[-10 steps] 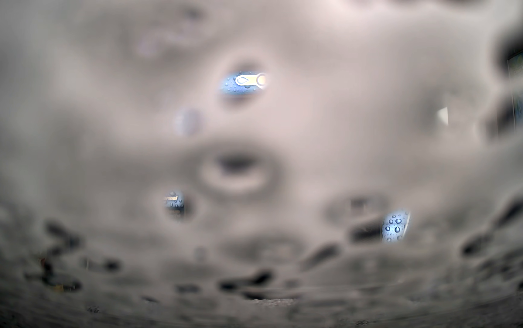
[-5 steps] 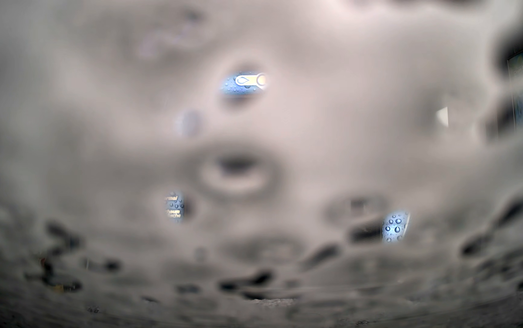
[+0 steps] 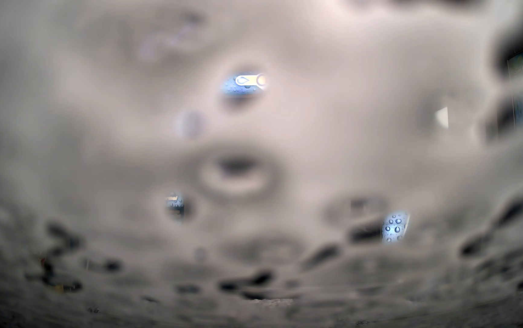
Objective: Follow the waypoints while adhering to traffic rules and regulations
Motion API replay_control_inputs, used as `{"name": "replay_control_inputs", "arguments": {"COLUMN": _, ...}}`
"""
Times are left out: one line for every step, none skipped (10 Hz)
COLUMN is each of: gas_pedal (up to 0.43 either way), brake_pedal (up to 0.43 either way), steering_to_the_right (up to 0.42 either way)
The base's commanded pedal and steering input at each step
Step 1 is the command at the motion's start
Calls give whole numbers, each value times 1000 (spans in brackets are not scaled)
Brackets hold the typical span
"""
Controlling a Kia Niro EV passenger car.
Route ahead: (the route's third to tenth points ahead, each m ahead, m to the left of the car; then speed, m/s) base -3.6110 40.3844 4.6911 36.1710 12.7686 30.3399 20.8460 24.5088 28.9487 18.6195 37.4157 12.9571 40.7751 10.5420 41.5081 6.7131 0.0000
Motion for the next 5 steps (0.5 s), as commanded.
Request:
{"name": "replay_control_inputs", "arguments": {"gas_pedal": 0, "brake_pedal": 0, "steering_to_the_right": -14}}
{"name": "replay_control_inputs", "arguments": {"gas_pedal": 0, "brake_pedal": 0, "steering_to_the_right": -14}}
{"name": "replay_control_inputs", "arguments": {"gas_pedal": 0, "brake_pedal": 0, "steering_to_the_right": -15}}
{"name": "replay_control_inputs", "arguments": {"gas_pedal": 0, "brake_pedal": 0, "steering_to_the_right": -15}}
{"name": "replay_control_inputs", "arguments": {"gas_pedal": 0, "brake_pedal": 0, "steering_to_the_right": -15}}
